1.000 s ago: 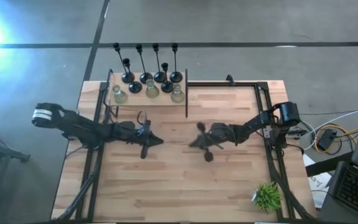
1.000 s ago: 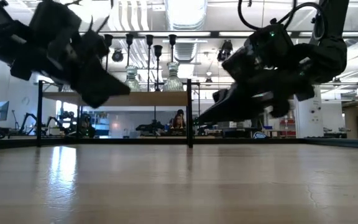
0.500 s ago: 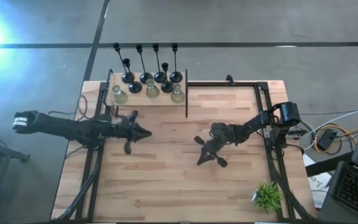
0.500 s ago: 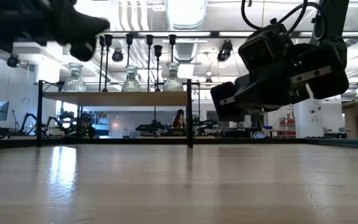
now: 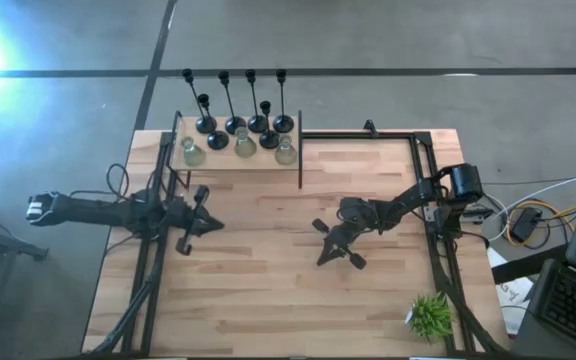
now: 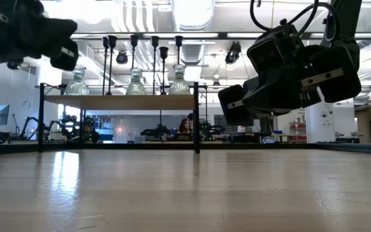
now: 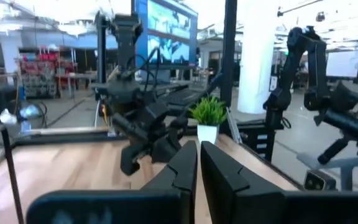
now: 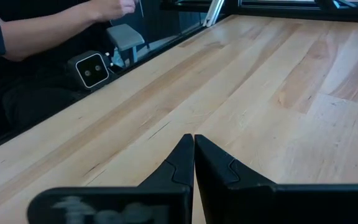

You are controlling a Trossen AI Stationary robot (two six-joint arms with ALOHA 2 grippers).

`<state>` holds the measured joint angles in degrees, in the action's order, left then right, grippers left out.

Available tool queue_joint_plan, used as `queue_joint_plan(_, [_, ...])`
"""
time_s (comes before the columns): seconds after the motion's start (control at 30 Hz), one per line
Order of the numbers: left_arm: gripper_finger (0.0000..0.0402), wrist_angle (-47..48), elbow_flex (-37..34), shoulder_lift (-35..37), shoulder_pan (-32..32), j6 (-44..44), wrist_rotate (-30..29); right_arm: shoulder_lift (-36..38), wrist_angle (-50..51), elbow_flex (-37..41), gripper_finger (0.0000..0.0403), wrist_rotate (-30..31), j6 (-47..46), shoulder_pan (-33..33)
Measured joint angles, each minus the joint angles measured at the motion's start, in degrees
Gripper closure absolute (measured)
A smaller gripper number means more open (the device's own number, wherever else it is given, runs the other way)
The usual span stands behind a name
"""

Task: Pick & Place candle stick holders
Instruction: Return to Home Position

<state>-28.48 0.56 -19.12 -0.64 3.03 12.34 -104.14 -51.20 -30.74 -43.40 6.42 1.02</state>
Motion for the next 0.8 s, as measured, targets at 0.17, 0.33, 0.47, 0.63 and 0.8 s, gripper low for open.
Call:
queue_joint_plan(0.17, [0.0376,6.33,-0.02,5.31,0.00,-1.93,0.07,0.00,-0.02,0.00,0.0394,0.00,0.00,0.00])
queue_joint_plan(0.33, [0.0376,15.21,-0.04,12.32,0.00,-5.13,-0.89,0.00,-0.02,0.00,0.0394,0.00,0.00,0.00])
queue_joint_plan(0.47, [0.0376,22.36,-0.07,17.37,0.00,-8.46,-6.07,0.00,-0.02,0.00,0.0394,0.00,0.00,0.00])
queue_joint_plan(0.63, [0.0376,27.59,-0.07,19.00,0.02,-8.72,-14.03,0.00,-0.04,0.00,0.0394,-0.02,0.02,0.00])
queue_joint_plan(0.8, [0.0376,27.64,-0.11,19.11,0.02,-10.23,-14.56,0.02,-0.04,0.00,0.0394,-0.02,0.02,0.00])
